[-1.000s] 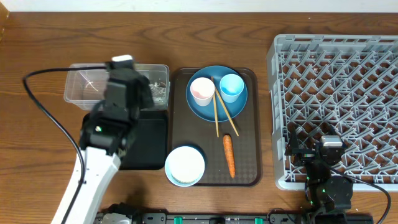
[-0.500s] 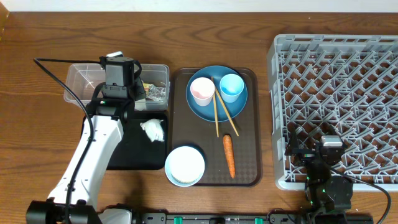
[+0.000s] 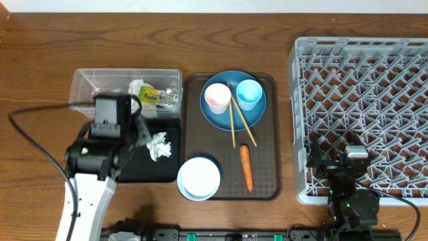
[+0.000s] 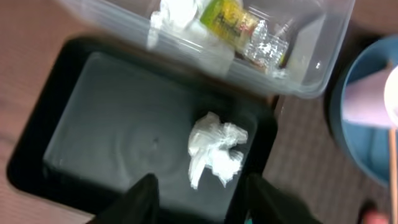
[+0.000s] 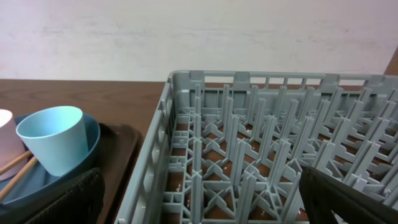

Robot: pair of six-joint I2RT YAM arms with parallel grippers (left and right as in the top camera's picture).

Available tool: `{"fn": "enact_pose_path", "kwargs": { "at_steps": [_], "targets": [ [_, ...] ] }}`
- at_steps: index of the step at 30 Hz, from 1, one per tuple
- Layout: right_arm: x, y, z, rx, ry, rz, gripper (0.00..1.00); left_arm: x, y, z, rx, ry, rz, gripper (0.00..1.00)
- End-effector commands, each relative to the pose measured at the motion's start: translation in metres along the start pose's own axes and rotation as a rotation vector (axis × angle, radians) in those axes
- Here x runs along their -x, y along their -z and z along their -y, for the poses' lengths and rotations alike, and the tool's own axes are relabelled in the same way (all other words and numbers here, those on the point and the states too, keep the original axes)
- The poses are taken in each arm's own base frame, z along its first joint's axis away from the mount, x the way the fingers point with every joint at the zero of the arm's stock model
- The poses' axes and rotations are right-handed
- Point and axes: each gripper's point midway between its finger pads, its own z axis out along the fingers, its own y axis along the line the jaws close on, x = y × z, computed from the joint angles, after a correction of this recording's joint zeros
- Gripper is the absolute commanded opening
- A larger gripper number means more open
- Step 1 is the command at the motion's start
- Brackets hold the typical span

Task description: Sort waste into correct bins and load items into the dishwasher rack

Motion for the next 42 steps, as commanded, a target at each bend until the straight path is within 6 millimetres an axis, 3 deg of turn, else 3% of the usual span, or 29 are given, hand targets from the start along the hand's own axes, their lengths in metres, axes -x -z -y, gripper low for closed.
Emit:
{"fn": "enact_pose_path", "kwargs": {
  "at_steps": [1,14,22,25,28,35,42],
  "targets": [
    [-0.001,0.0,0.003,-0.013,0.007,-0.004,0.99,-0.013,-0.007,-0.002,0.004,0.045,-0.055,0.56],
    [-0.001,0.0,0.003,-0.014,0.007,-0.004,0.99,-0.048,-0.091,-0.01,0.096,0.026,-0.226,0.58],
    [-0.001,0.0,0.003,-0.013,0.007,-0.004,0.99,-0.074,-0.126,-0.019,0.175,0.01,-0.372,0.58],
    [-0.001,0.0,0.003,-0.014,0.007,-0.004,0.99,-0.081,-0.136,-0.021,0.195,0.006,-0.409,0.51],
    [-0.001,0.0,0.003,-0.014,0.007,-0.004,0.99,-0.084,-0.141,-0.022,0.201,0.004,-0.42,0.42],
    [-0.001,0.0,0.003,-0.014,0.007,-0.004,0.99,-0.083,-0.141,-0.022,0.2,0.004,-0.419,0.06],
    [-0.001,0.0,0.003,-0.013,0.007,-0.004,0.99,-0.07,-0.117,-0.018,0.177,0.008,-0.376,0.06]
  ]
}}
